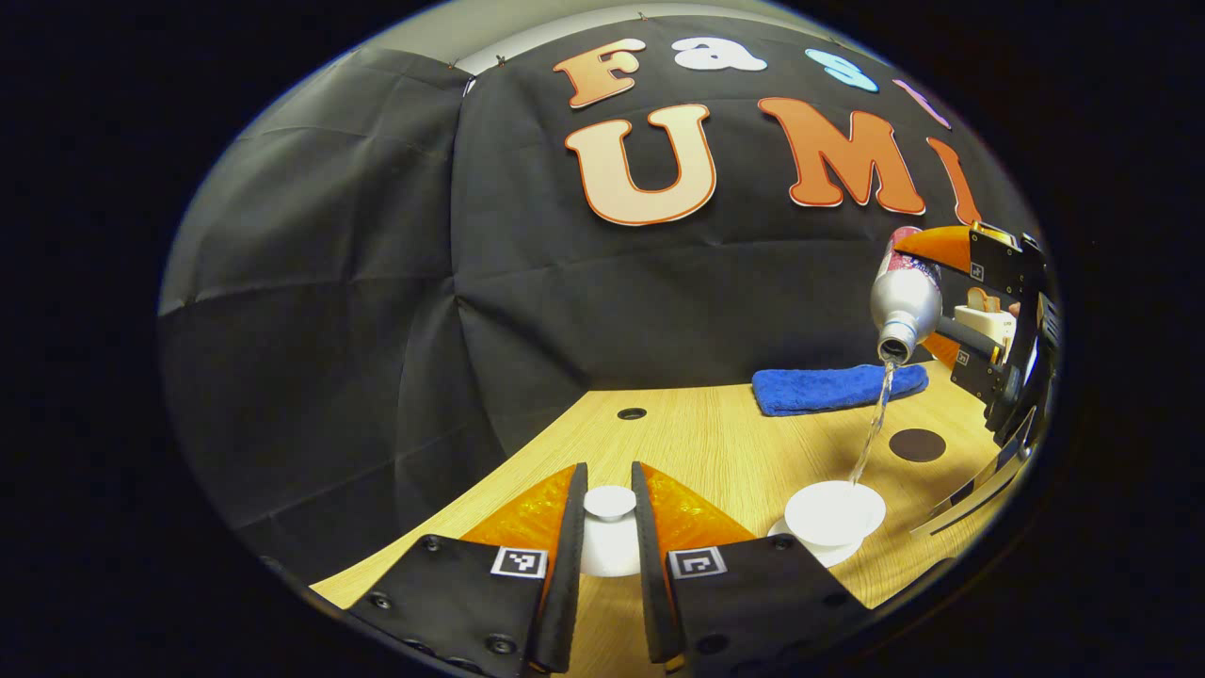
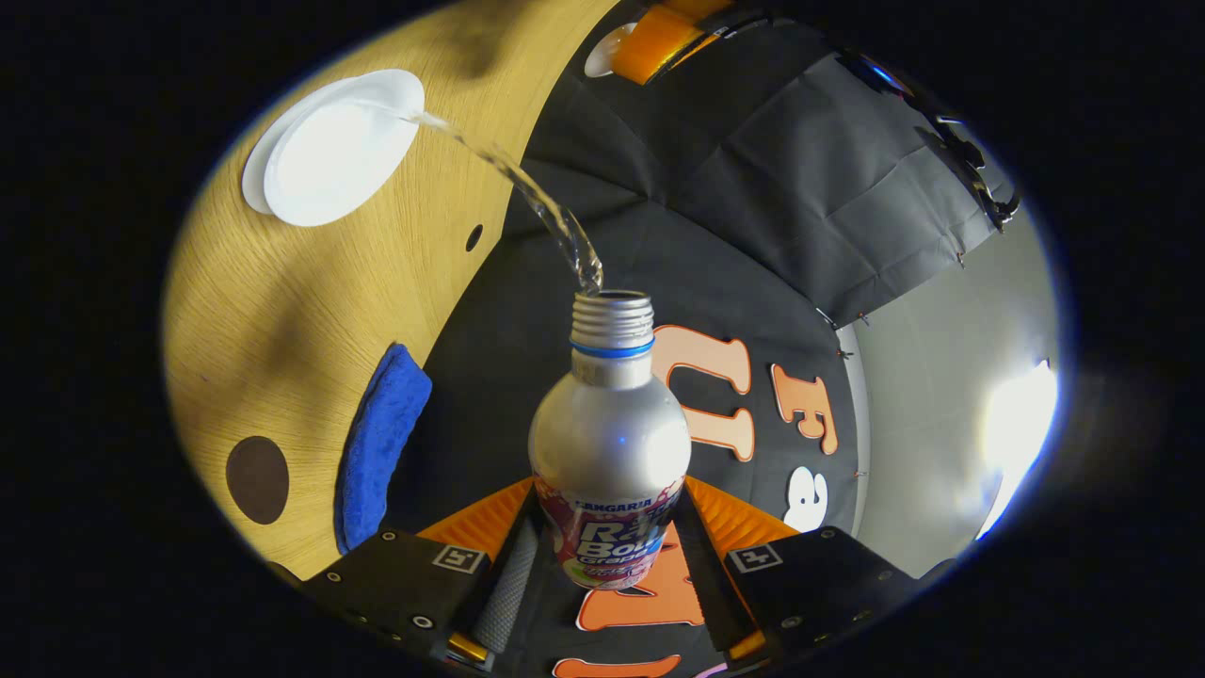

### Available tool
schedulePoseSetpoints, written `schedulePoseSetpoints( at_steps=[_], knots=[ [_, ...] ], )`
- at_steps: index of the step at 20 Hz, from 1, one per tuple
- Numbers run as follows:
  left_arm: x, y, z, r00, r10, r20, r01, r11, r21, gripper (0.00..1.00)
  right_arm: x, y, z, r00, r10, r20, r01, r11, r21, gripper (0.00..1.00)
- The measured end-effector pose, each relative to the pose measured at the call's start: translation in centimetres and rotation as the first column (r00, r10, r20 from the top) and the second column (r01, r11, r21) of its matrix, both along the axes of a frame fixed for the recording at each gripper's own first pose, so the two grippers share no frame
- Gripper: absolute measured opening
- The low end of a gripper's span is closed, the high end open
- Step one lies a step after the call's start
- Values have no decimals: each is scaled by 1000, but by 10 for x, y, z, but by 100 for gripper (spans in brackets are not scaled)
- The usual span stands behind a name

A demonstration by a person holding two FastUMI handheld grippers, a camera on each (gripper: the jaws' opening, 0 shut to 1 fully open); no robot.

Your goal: Open the teacup lid with one hand, grasp the water bottle and pour water into the teacup with the other hand; after pouring, place the water bottle on the coaster and then close the teacup lid.

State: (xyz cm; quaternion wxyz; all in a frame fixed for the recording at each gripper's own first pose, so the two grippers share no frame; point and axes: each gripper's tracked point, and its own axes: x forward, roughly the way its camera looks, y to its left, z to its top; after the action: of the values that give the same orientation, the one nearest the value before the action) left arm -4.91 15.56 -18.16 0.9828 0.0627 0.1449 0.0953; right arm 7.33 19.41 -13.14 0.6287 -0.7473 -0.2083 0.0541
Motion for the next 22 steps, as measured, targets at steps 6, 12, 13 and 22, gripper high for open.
schedulePoseSetpoints(
  at_steps=[6, 12, 13, 22],
  knots=[
    [1, 0, 0, 1000, -4, 4, 4, 1000, -2, 33, 9, -3, 3, 1000, -5, 19, 5, 999, -35, 75],
    [0, 0, 2, 1000, 1, -5, -2, 1000, -1, 33, 6, 2, -7, 999, 27, 37, -22, 994, -108, 78],
    [0, -1, 2, 1000, 0, -3, 0, 1000, 0, 33, 4, 1, -10, 999, 30, 40, -25, 993, -119, 78],
    [0, -1, 2, 1000, -10, 5, 10, 1000, -10, 33, 4, 16, -30, 997, 70, 33, -64, 984, -166, 78]
  ],
)
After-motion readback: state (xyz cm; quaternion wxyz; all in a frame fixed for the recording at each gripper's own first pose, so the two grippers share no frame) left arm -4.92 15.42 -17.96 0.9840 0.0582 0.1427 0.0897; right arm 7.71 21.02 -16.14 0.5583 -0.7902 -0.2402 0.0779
